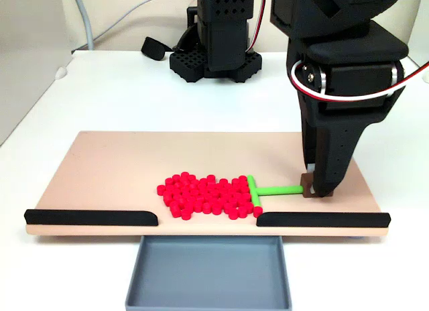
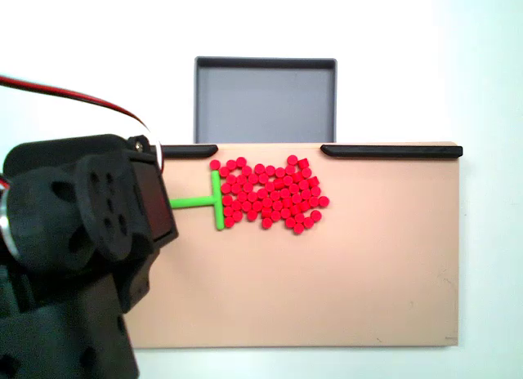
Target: Gather the left side granules
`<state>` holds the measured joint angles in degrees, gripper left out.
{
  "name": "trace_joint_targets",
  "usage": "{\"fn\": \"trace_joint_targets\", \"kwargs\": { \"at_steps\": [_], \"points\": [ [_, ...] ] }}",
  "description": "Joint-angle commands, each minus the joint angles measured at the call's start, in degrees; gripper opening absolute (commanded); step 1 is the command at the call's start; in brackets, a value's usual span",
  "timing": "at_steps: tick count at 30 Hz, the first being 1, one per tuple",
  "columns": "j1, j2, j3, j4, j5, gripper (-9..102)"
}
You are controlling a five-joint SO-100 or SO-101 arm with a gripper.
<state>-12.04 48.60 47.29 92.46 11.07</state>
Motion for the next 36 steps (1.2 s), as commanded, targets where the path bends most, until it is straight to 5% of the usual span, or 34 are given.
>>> {"fn": "trace_joint_targets", "kwargs": {
  "at_steps": [1,24,36],
  "points": [
    [0.79,0.0,-0.53,-0.26,-0.62,0],
    [-1.93,7.65,3.69,0.44,0.7,0],
    [-2.46,19.51,9.76,0.44,-10.37,0]
  ]
}}
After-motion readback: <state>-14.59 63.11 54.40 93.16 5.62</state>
